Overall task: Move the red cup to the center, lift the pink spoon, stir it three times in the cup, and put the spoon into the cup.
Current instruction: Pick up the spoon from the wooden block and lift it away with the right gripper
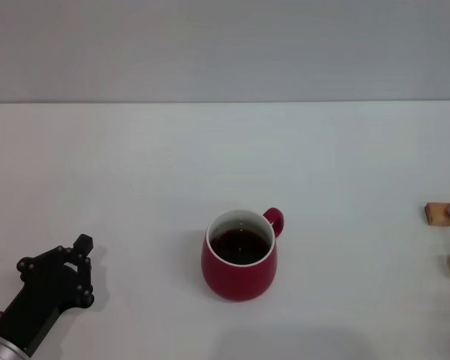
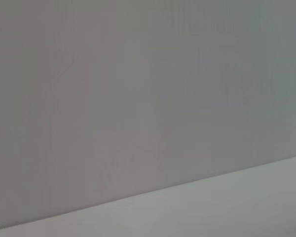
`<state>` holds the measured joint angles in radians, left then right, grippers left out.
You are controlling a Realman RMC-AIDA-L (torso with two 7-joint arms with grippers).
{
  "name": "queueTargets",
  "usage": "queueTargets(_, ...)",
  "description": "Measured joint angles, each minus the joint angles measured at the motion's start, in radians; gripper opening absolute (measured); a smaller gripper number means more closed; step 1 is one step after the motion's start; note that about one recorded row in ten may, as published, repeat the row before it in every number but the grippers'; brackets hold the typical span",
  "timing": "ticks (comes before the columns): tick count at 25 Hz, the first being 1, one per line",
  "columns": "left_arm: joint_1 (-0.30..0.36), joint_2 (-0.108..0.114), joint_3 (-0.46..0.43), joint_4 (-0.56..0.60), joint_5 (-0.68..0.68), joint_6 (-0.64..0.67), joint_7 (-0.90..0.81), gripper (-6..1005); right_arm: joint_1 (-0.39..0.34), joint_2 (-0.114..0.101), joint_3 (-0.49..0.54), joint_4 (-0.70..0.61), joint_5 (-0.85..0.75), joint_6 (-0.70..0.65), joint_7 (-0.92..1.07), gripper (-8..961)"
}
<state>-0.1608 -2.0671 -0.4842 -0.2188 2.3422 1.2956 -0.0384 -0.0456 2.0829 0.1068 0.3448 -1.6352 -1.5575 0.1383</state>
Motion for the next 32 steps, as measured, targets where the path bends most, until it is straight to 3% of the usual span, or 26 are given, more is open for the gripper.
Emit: queueTargets(32,-0.008,0.002,0.003,0.001,0.001,0.000,0.000,-2,0.069,0.001,-0.001,-0.004,-0.003,0.142,-0.004,714)
